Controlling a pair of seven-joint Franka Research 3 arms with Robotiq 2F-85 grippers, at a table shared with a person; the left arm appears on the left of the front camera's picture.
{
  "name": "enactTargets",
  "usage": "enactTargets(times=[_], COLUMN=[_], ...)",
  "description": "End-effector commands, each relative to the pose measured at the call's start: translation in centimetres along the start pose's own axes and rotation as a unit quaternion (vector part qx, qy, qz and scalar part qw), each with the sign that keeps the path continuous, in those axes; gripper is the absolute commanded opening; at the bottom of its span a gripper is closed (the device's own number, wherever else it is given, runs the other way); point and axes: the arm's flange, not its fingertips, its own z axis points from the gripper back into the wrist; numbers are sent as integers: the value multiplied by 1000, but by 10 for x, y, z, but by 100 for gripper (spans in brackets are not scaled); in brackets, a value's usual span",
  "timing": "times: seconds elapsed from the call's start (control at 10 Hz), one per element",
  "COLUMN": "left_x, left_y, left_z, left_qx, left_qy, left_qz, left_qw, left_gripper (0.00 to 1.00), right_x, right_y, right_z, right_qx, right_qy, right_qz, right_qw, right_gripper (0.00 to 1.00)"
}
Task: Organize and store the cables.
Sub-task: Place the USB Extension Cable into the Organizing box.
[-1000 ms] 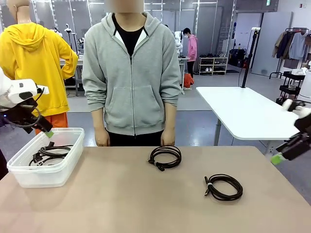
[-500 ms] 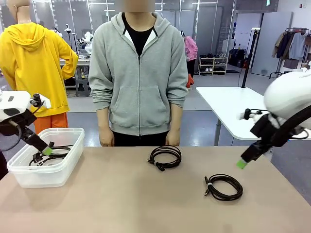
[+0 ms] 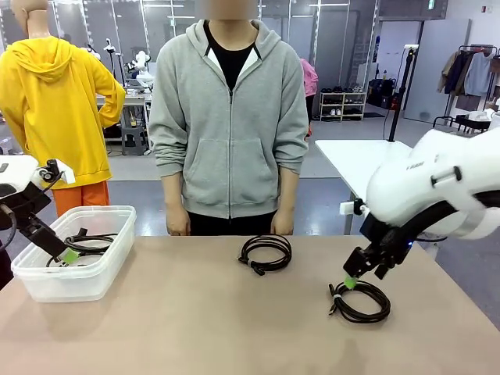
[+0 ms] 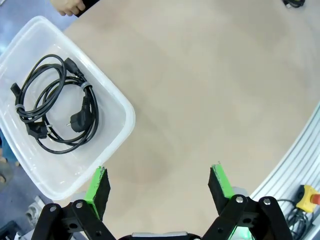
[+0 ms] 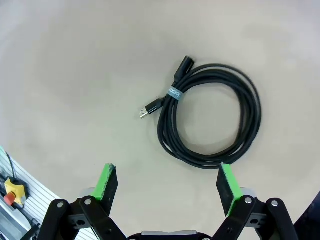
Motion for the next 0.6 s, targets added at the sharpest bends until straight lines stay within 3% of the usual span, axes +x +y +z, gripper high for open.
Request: enactTargets(times=[0.0,0.5], left_x=[2,2], left_y=[-1,-1], left_z=[-2,-2], left_qx=[3,3], left_qy=[0,0], left_qz=[0,0], left_qw=[1000,1000], left_gripper=[100,100], right_x=[-3,5], right_y=[-9,3], right_z=[12,-5], right_qx=[7,-22], right_qy=[-15,-2], right_qz=[8,-2], right_qw=[1000,1000], right_gripper=[100,100])
